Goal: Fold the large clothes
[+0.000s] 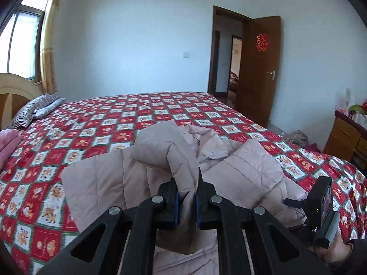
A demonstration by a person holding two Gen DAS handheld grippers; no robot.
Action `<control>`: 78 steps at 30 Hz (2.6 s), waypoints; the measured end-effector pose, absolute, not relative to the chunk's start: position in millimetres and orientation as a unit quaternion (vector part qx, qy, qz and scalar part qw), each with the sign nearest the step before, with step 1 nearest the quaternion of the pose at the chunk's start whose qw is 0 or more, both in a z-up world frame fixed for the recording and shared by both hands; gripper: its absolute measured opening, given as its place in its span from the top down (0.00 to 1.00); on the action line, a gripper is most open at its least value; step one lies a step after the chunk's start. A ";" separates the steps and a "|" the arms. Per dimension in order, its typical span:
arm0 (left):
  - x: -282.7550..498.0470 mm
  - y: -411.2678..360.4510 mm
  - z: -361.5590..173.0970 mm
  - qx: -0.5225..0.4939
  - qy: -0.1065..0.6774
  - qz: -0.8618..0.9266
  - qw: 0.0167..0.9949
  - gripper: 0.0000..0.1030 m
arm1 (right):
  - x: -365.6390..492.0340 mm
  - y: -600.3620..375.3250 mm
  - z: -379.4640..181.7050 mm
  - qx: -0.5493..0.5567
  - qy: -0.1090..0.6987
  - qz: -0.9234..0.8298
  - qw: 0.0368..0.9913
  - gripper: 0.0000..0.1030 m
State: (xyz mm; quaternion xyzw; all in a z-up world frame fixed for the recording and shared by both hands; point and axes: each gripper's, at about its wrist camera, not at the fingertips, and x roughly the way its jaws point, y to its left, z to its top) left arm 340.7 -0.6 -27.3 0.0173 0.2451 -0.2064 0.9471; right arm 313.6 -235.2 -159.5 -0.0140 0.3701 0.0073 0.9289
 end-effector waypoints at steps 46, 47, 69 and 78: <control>347.9 97.5 -120.5 -0.021 0.296 -0.036 0.954 0.15 | 300.2 -253.5 -137.6 0.154 0.408 0.113 0.893 0.89; 348.2 96.1 -120.4 -0.018 0.297 -0.035 0.954 0.15 | 299.9 -255.9 -140.4 0.146 0.410 0.105 0.894 0.89; 423.6 63.4 -123.8 0.047 0.315 -0.032 0.947 0.10 | 283.6 -256.7 -78.1 0.081 0.330 0.023 0.940 0.50; 453.8 29.9 -127.2 0.034 0.349 -0.080 0.933 0.09 | 360.9 -211.4 -120.2 0.045 0.386 0.071 0.919 0.50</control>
